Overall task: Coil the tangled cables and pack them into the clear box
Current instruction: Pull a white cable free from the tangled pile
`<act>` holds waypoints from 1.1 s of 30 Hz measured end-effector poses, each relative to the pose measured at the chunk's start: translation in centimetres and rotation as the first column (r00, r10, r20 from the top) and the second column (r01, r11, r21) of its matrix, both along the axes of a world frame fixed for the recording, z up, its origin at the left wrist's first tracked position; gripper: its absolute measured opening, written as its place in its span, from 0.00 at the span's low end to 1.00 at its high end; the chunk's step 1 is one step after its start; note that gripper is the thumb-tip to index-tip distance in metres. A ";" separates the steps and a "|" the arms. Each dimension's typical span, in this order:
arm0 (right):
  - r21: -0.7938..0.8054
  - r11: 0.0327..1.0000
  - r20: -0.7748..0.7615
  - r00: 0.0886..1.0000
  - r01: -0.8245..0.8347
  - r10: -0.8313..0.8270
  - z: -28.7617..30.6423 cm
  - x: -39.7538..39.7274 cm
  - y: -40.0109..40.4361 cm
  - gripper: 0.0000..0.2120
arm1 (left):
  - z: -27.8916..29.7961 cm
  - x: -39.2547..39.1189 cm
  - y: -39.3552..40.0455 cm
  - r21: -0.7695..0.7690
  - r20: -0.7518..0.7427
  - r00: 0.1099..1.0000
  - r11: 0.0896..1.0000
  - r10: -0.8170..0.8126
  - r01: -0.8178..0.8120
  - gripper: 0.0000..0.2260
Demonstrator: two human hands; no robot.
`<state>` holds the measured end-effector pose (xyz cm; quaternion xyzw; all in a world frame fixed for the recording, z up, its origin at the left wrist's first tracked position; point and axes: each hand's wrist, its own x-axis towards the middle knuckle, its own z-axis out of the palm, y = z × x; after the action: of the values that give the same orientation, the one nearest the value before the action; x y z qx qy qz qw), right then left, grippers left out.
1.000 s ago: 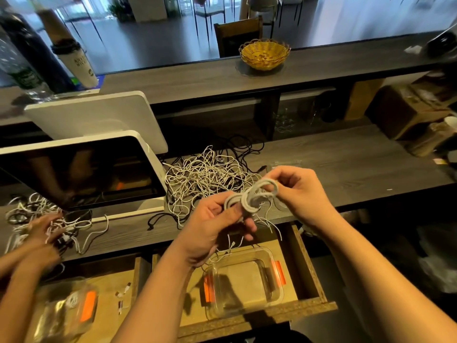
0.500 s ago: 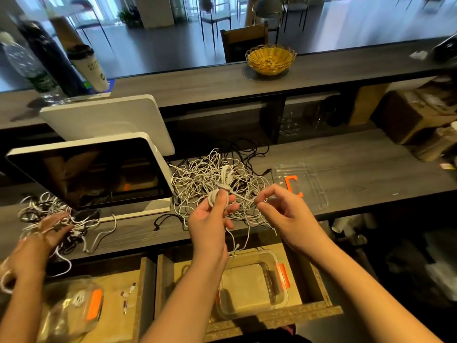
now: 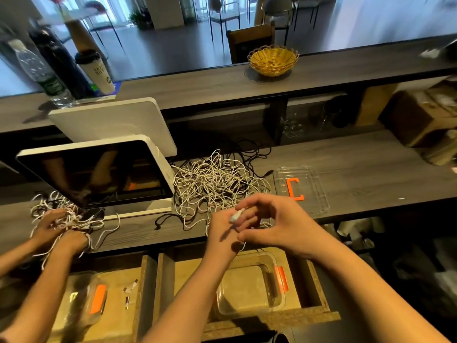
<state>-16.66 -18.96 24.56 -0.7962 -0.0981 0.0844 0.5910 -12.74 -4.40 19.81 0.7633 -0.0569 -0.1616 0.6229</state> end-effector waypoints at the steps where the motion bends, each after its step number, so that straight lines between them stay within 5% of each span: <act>1: -0.018 1.000 0.008 1.000 0.001 -0.001 0.2 0.1 -0.5 0.17 | 0.3 0.0 -0.2 0.072 0.042 0.997 0.996 -0.060 0.056 0.12; 4: -0.087 0.991 0.096 0.991 0.101 -0.093 1.1 0.5 -2.6 0.07 | 0.8 0.1 -1.0 0.166 0.046 0.987 0.975 -0.156 0.146 0.17; 9: -0.120 0.951 0.211 0.944 0.284 -0.255 1.4 1.5 -5.9 0.06 | 2.5 -1.0 -2.9 -0.007 -0.037 0.953 0.954 -0.299 0.299 0.06; 15: 0.322 0.915 -0.111 0.969 0.243 -0.219 1.5 2.7 -10.3 0.05 | 4.4 -2.2 -4.5 -0.194 0.070 0.946 0.926 -0.317 0.325 0.07; 18: 0.468 0.845 -0.173 0.964 0.259 -0.200 0.8 3.1 -10.4 0.05 | 4.7 -2.3 -5.3 -0.418 -0.038 0.984 0.898 -0.172 0.140 0.04; 22: 0.498 0.829 -0.116 0.967 0.256 -0.229 -0.8 2.9 -10.0 0.03 | 4.2 -2.5 -7.1 -0.665 -0.332 0.943 0.708 0.004 -0.237 0.05; 28: 0.146 0.962 0.096 0.964 0.231 -0.246 -3.3 1.7 -6.7 0.02 | 3.1 -2.2 -7.7 -0.396 -0.382 0.811 0.714 0.444 -0.577 0.05; 33: 0.073 0.973 0.218 0.948 0.220 -0.231 -3.3 2.0 -5.8 0.02 | 2.9 -2.2 -7.7 -0.317 -0.233 0.755 0.686 0.614 -0.655 0.04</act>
<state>-14.64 -24.76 21.29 -0.7921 -0.0750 -0.0767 0.6009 -14.93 -12.08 22.72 0.5901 0.2146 0.0372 0.7774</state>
